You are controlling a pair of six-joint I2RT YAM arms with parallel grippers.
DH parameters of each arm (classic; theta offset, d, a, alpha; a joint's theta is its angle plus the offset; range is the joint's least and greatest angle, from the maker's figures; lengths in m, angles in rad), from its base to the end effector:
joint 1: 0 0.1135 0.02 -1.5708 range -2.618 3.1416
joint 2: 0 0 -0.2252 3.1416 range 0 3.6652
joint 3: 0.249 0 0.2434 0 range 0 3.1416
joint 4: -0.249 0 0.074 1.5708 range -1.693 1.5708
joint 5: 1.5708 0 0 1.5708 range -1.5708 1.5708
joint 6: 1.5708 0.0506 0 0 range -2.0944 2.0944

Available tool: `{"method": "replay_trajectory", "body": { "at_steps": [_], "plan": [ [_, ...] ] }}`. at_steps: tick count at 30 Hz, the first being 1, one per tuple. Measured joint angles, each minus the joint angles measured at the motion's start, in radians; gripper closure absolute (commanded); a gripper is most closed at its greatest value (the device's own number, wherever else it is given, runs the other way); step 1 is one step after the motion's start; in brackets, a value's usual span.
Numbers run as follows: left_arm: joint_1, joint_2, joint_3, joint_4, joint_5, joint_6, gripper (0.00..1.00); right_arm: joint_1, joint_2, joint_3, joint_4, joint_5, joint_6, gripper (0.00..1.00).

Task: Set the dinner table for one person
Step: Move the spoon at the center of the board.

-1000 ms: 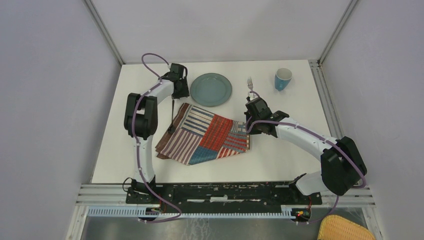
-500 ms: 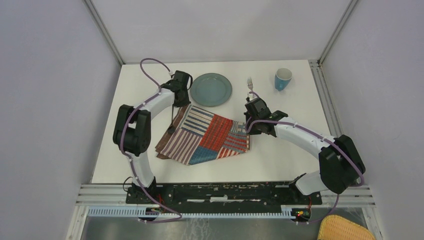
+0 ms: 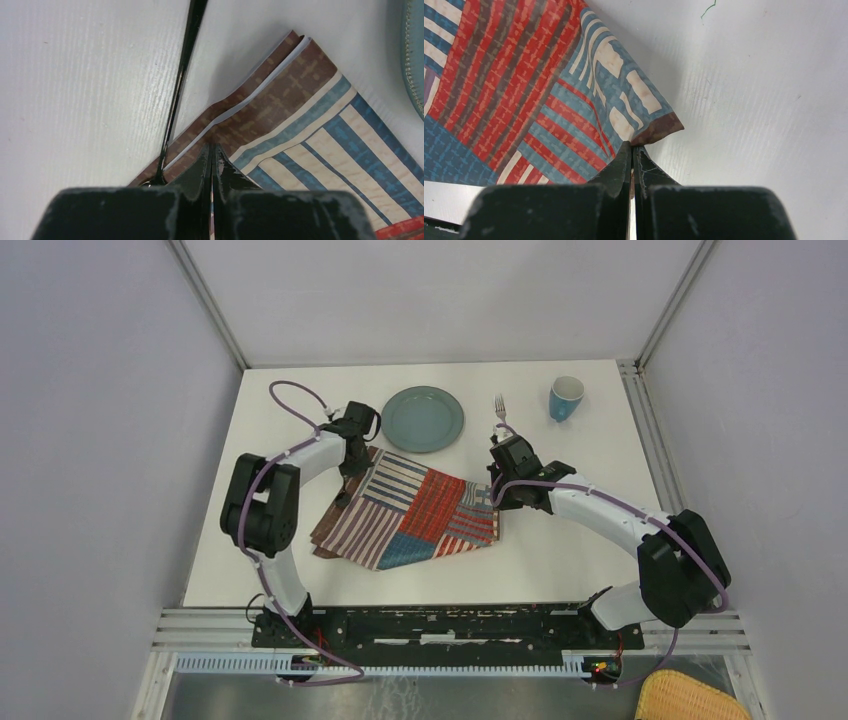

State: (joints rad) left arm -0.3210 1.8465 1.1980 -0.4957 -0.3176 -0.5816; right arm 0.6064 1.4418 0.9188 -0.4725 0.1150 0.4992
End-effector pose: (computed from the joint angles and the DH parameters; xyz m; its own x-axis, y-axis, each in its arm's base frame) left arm 0.3428 -0.0973 0.1244 -0.8191 -0.2776 -0.5019 -0.3266 0.9451 0.0102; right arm 0.2440 0.1622 0.1667 -0.8518 -0.0120 -0.5238 -0.1220 0.9768 0.1759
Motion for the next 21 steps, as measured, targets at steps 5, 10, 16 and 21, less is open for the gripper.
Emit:
{"method": "replay_trajectory", "body": {
  "at_steps": [5,10,16,21],
  "plan": [
    [0.0,-0.01,0.0,-0.011,-0.049,-0.032,0.98,0.0,0.0,0.0,0.0,-0.004,-0.008,1.0],
    [0.001,-0.011,0.0,-0.045,-0.084,-0.062,0.97,-0.005,0.0,0.0,0.0,-0.011,-0.014,1.0],
    [0.004,-0.01,0.0,-0.057,-0.101,-0.078,0.97,-0.012,-0.001,0.0,0.0,-0.026,-0.019,1.0],
    [0.014,-0.008,0.0,-0.058,-0.101,-0.088,0.97,-0.018,-0.001,0.0,0.0,-0.033,-0.019,1.0]
  ]
}}
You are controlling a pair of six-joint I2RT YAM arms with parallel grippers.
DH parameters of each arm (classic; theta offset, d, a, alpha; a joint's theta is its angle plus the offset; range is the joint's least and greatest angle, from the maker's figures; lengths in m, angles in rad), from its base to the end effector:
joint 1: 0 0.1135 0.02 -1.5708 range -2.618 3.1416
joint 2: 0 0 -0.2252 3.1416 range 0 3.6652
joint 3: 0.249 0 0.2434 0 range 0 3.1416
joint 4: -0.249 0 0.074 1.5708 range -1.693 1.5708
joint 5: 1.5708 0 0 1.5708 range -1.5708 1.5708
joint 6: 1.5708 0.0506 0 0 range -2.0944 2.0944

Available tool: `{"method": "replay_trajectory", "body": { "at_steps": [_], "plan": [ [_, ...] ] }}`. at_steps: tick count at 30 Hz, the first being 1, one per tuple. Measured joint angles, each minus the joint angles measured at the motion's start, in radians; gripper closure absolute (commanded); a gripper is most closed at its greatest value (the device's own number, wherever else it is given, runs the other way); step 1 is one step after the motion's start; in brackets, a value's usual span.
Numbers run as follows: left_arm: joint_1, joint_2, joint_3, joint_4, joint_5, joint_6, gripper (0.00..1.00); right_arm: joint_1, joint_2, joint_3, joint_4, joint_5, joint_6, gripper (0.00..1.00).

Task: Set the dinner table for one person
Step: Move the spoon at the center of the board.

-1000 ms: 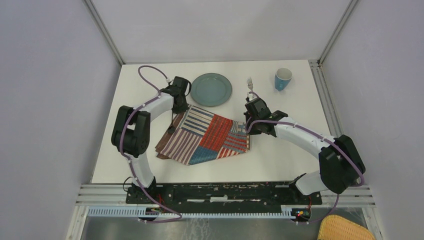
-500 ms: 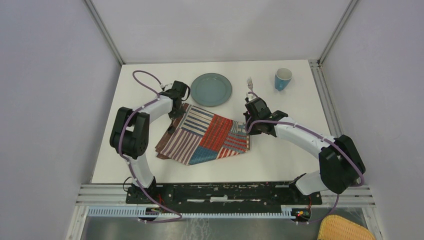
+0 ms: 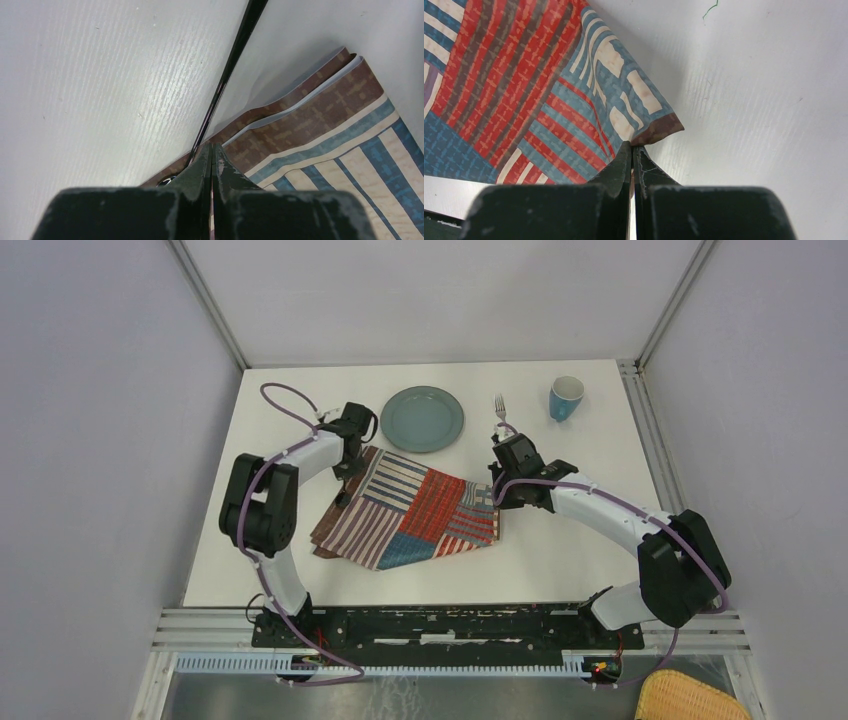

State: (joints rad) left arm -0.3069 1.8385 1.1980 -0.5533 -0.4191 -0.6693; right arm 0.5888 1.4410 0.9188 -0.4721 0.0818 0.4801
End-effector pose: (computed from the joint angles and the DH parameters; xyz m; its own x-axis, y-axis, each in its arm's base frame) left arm 0.3387 -0.0858 0.1260 -0.7777 -0.3480 -0.5235 -0.4455 0.8927 0.0683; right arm 0.2460 0.1593 0.1668 -0.8569 -0.0187 -0.5151 -0.1361 0.9721 0.1910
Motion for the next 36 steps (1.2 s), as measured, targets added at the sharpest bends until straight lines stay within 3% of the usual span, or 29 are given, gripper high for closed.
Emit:
{"method": "replay_trajectory", "body": {
  "at_steps": [36],
  "plan": [
    [0.017,0.006,0.002,-0.03,0.07,-0.008,0.98,-0.008,0.0,0.0,0.003,-0.021,0.002,1.0]
  ]
}}
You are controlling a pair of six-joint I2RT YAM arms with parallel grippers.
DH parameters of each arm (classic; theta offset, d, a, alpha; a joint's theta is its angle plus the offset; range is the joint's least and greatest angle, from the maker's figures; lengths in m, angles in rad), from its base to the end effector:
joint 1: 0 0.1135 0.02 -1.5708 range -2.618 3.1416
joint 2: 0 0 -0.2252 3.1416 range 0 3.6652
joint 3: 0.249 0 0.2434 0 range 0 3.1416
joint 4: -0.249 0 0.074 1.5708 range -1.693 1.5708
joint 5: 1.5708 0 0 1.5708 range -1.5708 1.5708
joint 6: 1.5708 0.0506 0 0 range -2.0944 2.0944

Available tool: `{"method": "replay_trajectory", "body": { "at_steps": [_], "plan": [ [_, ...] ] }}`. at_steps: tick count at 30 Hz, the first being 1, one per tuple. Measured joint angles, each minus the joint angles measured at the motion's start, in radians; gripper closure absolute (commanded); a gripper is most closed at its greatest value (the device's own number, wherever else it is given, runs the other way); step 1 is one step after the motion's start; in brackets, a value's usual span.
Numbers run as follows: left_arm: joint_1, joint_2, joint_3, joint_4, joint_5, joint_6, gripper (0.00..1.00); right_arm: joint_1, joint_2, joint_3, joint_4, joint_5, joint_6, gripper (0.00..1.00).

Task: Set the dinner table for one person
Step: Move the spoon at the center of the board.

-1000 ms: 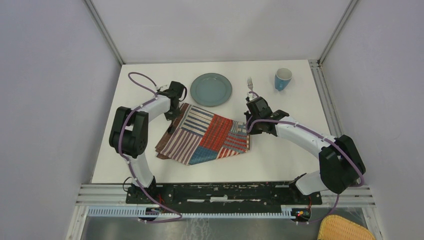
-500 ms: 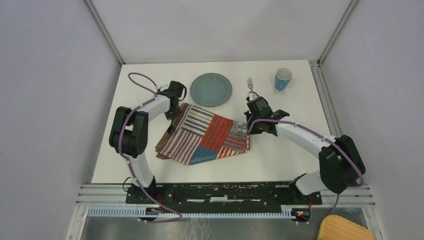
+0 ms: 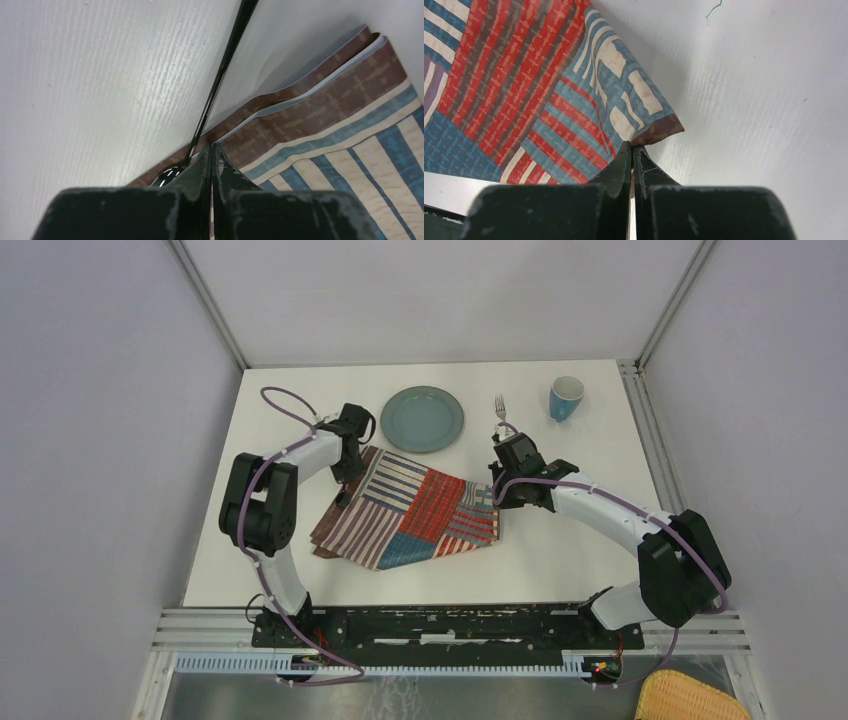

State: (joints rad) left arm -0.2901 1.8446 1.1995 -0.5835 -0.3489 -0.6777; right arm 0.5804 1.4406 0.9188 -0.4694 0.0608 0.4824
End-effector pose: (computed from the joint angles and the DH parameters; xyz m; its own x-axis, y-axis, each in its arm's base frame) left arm 0.3367 -0.0825 0.1219 -0.8028 -0.3753 -0.4633 -0.4422 0.8960 0.0405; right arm 0.2470 0.1583 0.1670 -0.8608 -0.0107 -0.5088 -0.1356 0.9685 0.2090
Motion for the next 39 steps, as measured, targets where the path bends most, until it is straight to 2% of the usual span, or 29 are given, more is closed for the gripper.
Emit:
{"method": "replay_trajectory", "body": {
  "at_steps": [7,27,39],
  "plan": [
    [0.018,0.0,0.0,-0.05,-0.042,-0.006,0.98,0.0,0.0,0.0,0.0,0.0,0.0,1.0],
    [0.184,0.0,-0.01,-0.092,-0.122,-0.009,0.98,-0.001,0.0,0.0,0.0,-0.002,-0.001,1.0],
    [0.19,-0.034,-0.01,-0.097,-0.11,-0.008,0.98,-0.005,0.0,0.0,0.001,-0.01,0.0,1.0]
  ]
}}
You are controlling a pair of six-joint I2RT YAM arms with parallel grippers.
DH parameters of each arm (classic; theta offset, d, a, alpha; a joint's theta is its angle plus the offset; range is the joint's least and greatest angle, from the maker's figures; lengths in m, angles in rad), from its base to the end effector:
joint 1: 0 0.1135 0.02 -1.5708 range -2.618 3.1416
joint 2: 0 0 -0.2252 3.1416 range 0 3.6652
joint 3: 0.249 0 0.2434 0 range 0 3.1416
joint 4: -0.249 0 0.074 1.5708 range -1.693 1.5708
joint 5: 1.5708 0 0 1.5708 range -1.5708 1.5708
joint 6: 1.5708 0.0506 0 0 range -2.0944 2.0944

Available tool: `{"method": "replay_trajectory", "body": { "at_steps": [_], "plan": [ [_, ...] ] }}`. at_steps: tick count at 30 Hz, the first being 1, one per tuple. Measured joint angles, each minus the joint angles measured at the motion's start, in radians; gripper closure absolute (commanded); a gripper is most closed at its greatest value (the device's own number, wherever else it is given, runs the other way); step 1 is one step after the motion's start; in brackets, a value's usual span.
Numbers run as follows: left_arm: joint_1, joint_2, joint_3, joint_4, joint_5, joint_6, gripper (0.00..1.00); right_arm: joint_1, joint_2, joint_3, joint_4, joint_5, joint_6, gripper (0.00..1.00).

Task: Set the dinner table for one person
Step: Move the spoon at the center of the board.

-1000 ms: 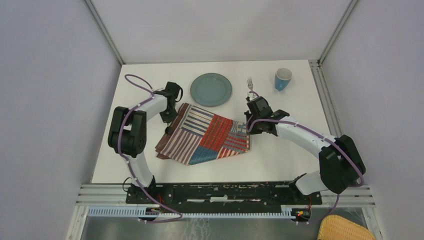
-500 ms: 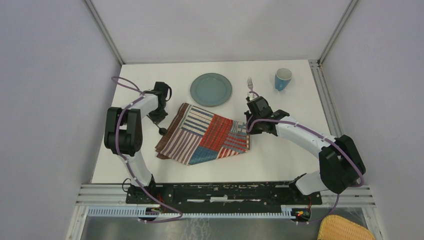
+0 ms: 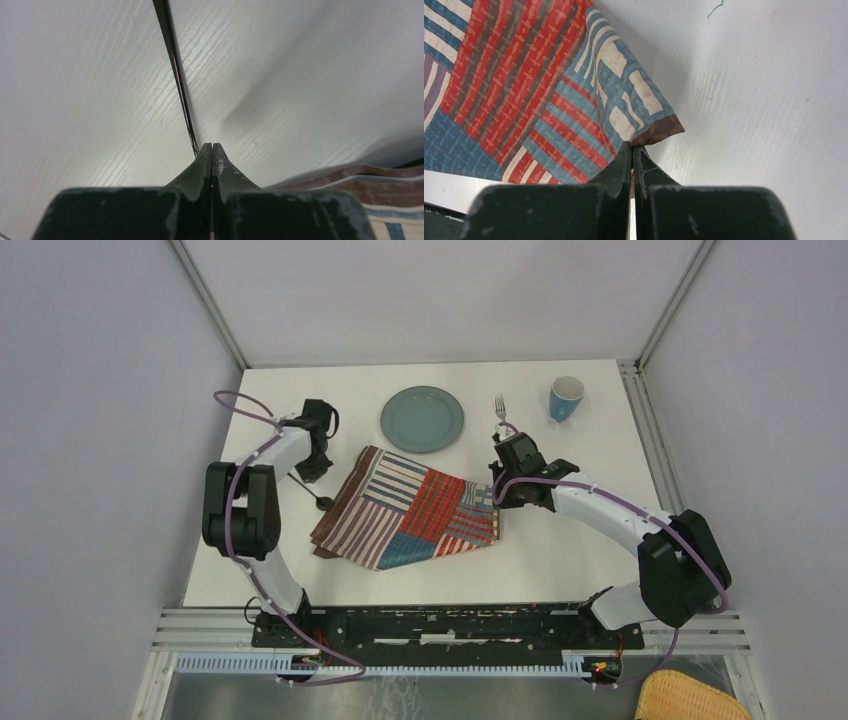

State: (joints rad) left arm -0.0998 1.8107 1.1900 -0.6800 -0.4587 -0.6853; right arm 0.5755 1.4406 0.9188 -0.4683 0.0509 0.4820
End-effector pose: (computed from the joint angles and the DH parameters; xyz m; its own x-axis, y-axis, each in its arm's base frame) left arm 0.3327 -0.0108 0.1288 -0.7246 -0.4978 -0.4767 -0.6288 0.7606 0.1615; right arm 0.2476 0.1576 0.1671 -0.8626 -0.0078 -0.5058 -0.1357 0.9668 0.2166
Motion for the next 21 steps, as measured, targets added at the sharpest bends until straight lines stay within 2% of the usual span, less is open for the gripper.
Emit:
{"method": "replay_trajectory", "body": {
  "at_steps": [8,11,17,21],
  "plan": [
    [-0.06,-0.122,-0.003,0.098,0.109,0.051,0.92,0.0,0.002,0.0,0.003,-0.006,0.003,1.0],
    [-0.087,-0.106,-0.005,0.144,0.161,0.073,0.87,0.0,0.002,0.0,0.003,-0.006,0.003,1.0],
    [-0.105,-0.022,-0.006,0.22,0.249,0.132,0.66,-0.001,0.002,0.0,0.002,-0.005,0.003,1.0],
    [-0.103,0.03,0.006,0.247,0.284,0.176,0.62,-0.001,0.002,0.0,0.002,-0.002,0.006,1.0]
  ]
}}
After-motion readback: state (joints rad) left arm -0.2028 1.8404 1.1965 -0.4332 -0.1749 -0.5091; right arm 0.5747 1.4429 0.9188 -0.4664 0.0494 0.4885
